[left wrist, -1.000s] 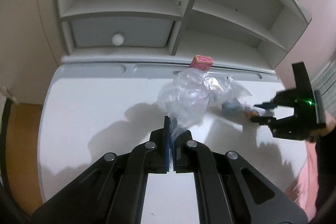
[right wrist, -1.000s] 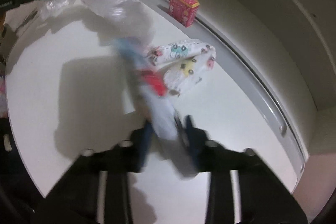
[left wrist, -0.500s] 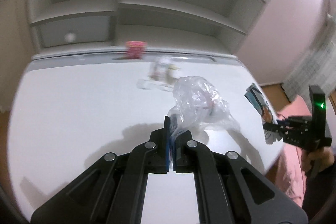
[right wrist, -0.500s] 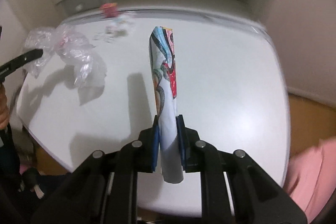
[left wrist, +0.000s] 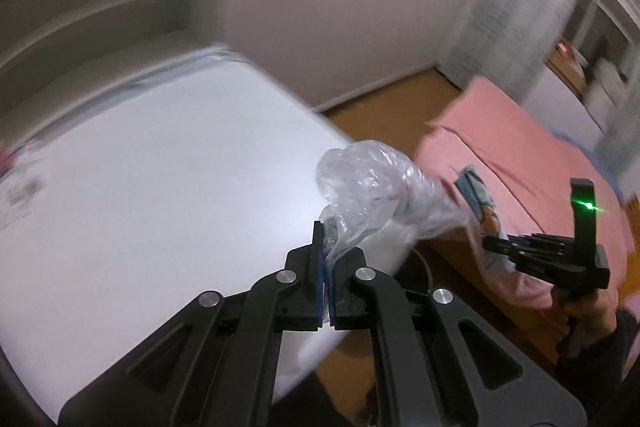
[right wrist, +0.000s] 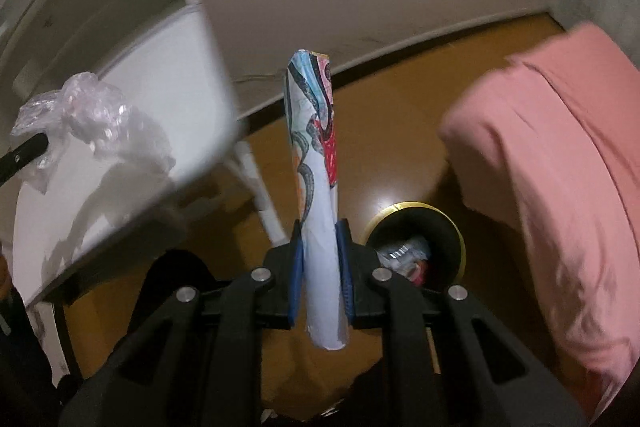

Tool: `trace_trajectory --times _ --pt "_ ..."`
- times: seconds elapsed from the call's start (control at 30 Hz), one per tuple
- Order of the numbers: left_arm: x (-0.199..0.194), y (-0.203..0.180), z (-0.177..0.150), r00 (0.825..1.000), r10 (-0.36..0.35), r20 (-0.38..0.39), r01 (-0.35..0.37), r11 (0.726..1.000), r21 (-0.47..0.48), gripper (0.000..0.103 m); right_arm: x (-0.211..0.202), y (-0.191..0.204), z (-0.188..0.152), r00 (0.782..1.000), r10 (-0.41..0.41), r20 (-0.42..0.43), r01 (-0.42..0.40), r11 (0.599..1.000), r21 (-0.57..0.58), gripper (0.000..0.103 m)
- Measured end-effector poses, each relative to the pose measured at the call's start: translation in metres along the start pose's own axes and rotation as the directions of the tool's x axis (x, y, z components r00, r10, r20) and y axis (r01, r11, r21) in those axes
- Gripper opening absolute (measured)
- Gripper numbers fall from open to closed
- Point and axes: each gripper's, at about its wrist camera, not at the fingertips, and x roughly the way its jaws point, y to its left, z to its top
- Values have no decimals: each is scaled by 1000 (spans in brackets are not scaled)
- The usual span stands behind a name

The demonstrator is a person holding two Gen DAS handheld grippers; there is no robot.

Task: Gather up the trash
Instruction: 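Carry the plastic bag and paper roll over the black bin and open both tools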

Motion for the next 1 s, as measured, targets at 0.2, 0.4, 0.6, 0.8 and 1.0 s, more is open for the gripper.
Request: trace_trajectory --times 0.2,0.4,0.6,0.8,1.0 --pt "81 -85 -3 994 -58 -91 68 991 116 0 13 -82 -35 998 -61 -21 63 986 156 16" --pt "149 -141 -16 985 -63 -164 94 978 189 0 46 -133 -57 996 -53 -67 68 965 254 16" --pt "203 -174 -39 979 -4 -206 59 964 259 0 97 -156 -76 990 -39 -139 81 947 310 17" --pt "252 -174 -56 966 34 -256 46 953 300 0 138 -166 -87 982 -26 -188 87 942 324 17" --pt "276 -177 -67 954 43 -297 53 951 306 0 145 -179 -87 985 -20 -174 81 933 351 17"
